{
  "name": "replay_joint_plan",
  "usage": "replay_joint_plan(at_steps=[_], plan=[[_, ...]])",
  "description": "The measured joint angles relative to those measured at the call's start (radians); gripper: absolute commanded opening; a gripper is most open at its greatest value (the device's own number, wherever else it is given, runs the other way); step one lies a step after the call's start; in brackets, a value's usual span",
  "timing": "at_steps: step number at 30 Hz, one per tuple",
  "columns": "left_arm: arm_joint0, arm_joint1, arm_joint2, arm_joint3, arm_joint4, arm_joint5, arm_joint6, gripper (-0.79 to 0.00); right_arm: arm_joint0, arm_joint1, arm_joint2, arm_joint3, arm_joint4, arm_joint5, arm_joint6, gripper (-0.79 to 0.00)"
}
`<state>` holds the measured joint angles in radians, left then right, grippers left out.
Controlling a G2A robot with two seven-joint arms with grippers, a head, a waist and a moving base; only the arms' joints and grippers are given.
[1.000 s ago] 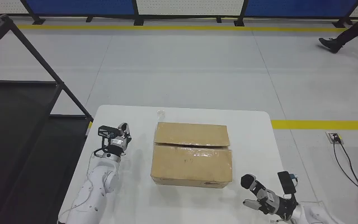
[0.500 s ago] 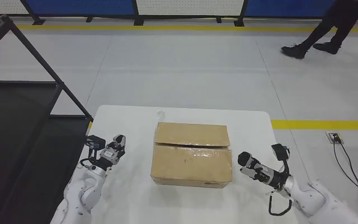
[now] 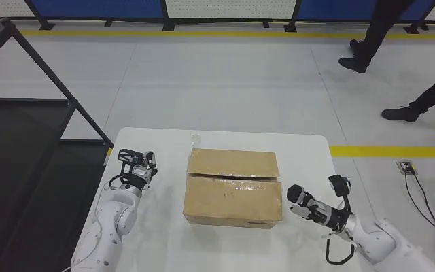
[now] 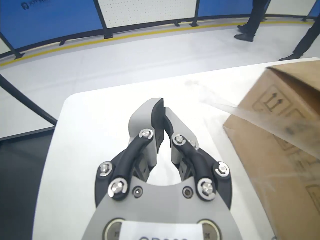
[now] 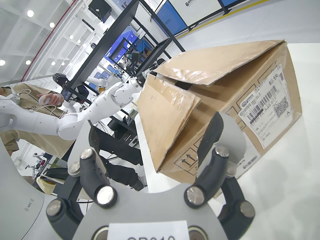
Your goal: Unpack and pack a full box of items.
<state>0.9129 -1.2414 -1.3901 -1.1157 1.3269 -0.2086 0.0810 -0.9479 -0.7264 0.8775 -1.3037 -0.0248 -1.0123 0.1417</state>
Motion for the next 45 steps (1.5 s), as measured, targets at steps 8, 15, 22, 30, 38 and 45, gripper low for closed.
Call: replay_joint_plan(at_steps=[8, 15, 22, 30, 38, 45], plan=[[0.005, 0.0, -0.001, -0.005, 0.0, -0.006, 0.003, 0.0, -0.175, 0.024, 0.117, -0.049, -0.13, 0.0, -0.161, 0.0], [-0.083, 0.004, 0.029, 0.088, 0.105, -0.041, 0.049, 0.0, -0.241, 0.03, 0.168, -0.091, -0.198, 0.0, -0.231, 0.0], [-0.232, 0.011, 0.097, 0.297, 0.277, -0.173, 0.191, 0.0, -0.277, 0.029, 0.184, -0.084, -0.216, 0.0, -0.272, 0.0], [-0.356, 0.007, 0.22, 0.492, 0.522, -0.186, 0.361, 0.0, -0.316, 0.029, 0.199, -0.068, -0.216, 0.0, -0.311, 0.0], [-0.377, 0.002, 0.243, 0.534, 0.542, -0.202, 0.375, 0.0, -0.327, 0.026, 0.206, -0.052, -0.198, 0.0, -0.307, 0.0], [-0.362, -0.006, 0.264, 0.489, 0.545, -0.141, 0.326, 0.0, -0.31, 0.021, 0.205, -0.054, -0.175, 0.0, -0.266, 0.0]])
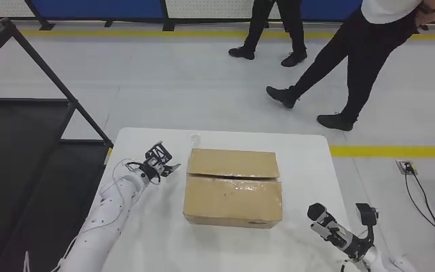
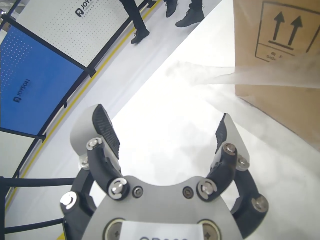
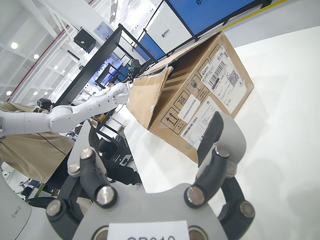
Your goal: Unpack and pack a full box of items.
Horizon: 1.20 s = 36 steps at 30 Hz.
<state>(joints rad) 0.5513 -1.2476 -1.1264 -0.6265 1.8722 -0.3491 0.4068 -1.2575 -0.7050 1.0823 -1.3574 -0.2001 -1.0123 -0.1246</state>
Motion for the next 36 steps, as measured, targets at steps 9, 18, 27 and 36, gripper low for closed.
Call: replay_joint_plan(at_steps=[9, 18, 27, 36], plan=[[0.04, 0.011, -0.065, -0.023, -0.141, 0.005, 0.118, 0.0, 0.164, -0.029, -0.08, 0.052, 0.167, 0.0, 0.251, 0.0], [0.199, 0.054, -0.181, -0.207, -0.254, -0.033, 0.164, 0.0, 0.392, -0.097, -0.217, 0.164, 0.363, 0.0, 0.517, 0.0], [0.343, 0.079, -0.255, -0.427, -0.306, -0.042, 0.09, 0.0, 0.469, -0.136, -0.243, 0.157, 0.507, 0.0, 0.718, 0.0], [0.453, 0.096, -0.298, -0.646, -0.345, -0.13, 0.074, 0.0, 0.329, -0.105, -0.099, -0.023, 0.582, 0.0, 0.937, 0.0]])
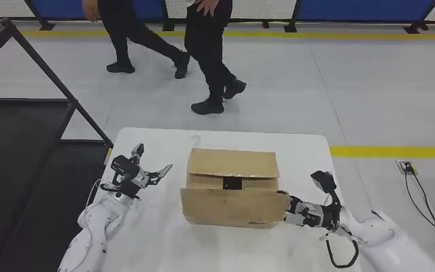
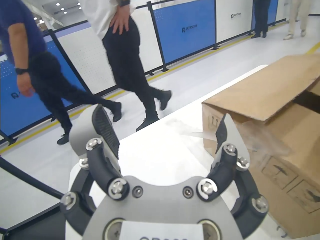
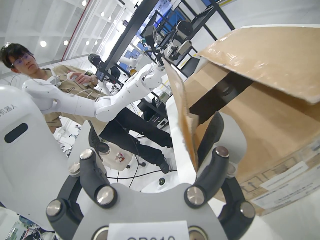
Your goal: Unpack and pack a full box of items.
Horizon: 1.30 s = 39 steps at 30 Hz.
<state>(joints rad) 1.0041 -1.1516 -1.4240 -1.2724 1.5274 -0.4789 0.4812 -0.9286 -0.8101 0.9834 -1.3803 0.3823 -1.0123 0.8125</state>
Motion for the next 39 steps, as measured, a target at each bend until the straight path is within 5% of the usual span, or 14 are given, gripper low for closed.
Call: replay_joint_plan(at_steps=[8, 17, 33, 39], plan=[[0.115, 0.033, -0.043, -0.184, 0.067, -0.223, 0.041, 0.0, -0.158, 0.049, 0.093, -0.157, -0.139, 0.0, -0.005, 0.0], [0.204, 0.076, -0.08, -0.288, 0.232, -0.451, 0.072, 0.0, -0.255, 0.059, 0.145, -0.163, -0.203, 0.0, -0.005, 0.0], [0.21, 0.087, 0.006, -0.217, 0.295, -0.359, 0.028, 0.0, -0.182, 0.004, 0.081, -0.104, -0.156, 0.0, -0.005, 0.0], [0.189, 0.083, 0.036, -0.176, 0.256, -0.326, 0.008, 0.0, -0.137, -0.021, 0.048, -0.026, 0.047, 0.0, -0.005, 0.0]])
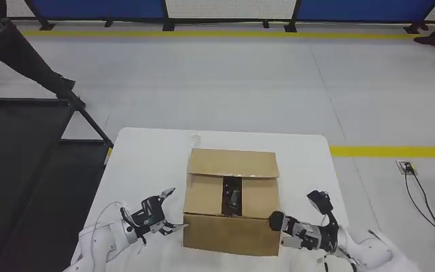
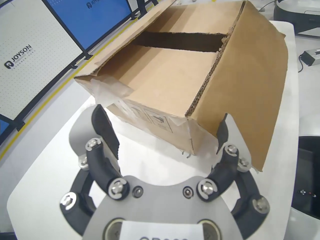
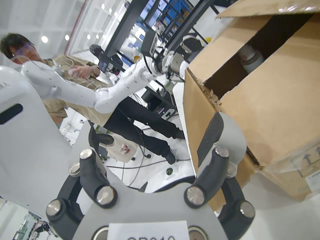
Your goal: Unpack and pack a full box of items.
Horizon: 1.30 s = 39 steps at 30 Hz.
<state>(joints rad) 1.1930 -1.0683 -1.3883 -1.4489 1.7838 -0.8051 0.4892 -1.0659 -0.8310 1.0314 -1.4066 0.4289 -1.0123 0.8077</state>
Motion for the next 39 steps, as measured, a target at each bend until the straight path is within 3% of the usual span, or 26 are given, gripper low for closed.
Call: replay_joint_plan(at_steps=[3, 13, 17, 23, 29, 39], plan=[[-0.001, 0.0, 0.0, 0.003, -0.008, 0.003, 0.0, 0.0, 0.032, -0.008, -0.009, 0.068, 0.097, 0.001, 0.001, 0.0], [-0.001, 0.0, 0.0, 0.003, -0.007, 0.003, 0.0, 0.0, 0.032, -0.008, -0.009, 0.068, 0.077, 0.002, 0.001, 0.0], [0.003, 0.0, 0.002, -0.003, -0.011, 0.007, -0.003, 0.0, 0.058, -0.023, -0.023, 0.036, 0.092, 0.133, -0.069, 0.0], [0.023, 0.004, 0.003, -0.035, -0.022, 0.026, -0.018, 0.0, 0.156, -0.052, -0.063, 0.086, 0.134, 0.338, -0.065, 0.0], [0.031, 0.01, 0.003, -0.045, -0.021, 0.033, -0.013, 0.0, 0.244, -0.089, -0.113, 0.148, 0.111, 0.457, -0.093, 0.0], [0.027, 0.014, 0.024, -0.034, -0.015, 0.065, -0.027, 0.0, 0.333, -0.15, -0.159, 0.179, 0.105, 0.479, -0.211, 0.0]])
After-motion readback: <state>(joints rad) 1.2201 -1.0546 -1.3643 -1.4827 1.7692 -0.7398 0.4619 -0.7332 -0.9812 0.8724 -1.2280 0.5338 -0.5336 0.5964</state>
